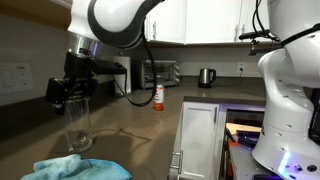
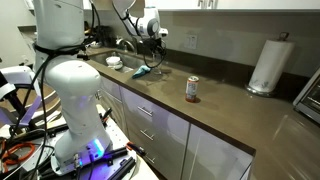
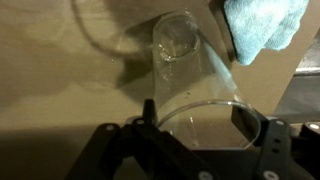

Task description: Slide the glass forward

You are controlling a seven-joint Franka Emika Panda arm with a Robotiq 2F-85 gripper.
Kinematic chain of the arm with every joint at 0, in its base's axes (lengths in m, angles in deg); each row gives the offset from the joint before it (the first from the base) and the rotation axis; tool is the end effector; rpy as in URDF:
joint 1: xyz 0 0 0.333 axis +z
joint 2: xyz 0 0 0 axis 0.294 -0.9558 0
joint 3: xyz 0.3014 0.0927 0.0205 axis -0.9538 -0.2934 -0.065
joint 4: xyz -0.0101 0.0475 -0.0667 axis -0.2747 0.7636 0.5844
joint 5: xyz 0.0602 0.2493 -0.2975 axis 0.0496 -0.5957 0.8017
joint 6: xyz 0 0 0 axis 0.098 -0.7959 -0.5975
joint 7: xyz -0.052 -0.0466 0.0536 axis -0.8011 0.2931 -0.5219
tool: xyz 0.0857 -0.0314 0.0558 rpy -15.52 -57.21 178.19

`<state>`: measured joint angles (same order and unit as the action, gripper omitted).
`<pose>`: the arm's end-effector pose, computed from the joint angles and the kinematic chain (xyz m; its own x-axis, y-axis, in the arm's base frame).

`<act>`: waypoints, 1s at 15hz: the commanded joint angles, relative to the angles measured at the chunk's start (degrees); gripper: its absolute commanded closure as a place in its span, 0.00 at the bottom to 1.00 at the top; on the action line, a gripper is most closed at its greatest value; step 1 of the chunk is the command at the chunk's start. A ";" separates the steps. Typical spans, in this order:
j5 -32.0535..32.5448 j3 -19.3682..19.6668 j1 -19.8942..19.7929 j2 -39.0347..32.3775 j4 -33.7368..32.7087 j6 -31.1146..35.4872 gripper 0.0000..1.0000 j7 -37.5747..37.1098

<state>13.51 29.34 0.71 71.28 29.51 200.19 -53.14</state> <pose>0.5716 0.2561 0.3612 0.9411 0.1137 0.3186 0.1503 -0.9843 -0.0927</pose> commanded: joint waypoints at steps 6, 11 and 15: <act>1.67 0.22 -0.25 4.11 5.66 -2.63 0.29 -4.23; 2.09 0.35 -0.40 6.03 8.15 -3.15 0.28 -6.39; 3.95 0.27 -0.10 8.00 10.76 -2.83 0.29 -9.66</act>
<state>14.47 29.74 0.69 76.59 36.20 199.52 -58.57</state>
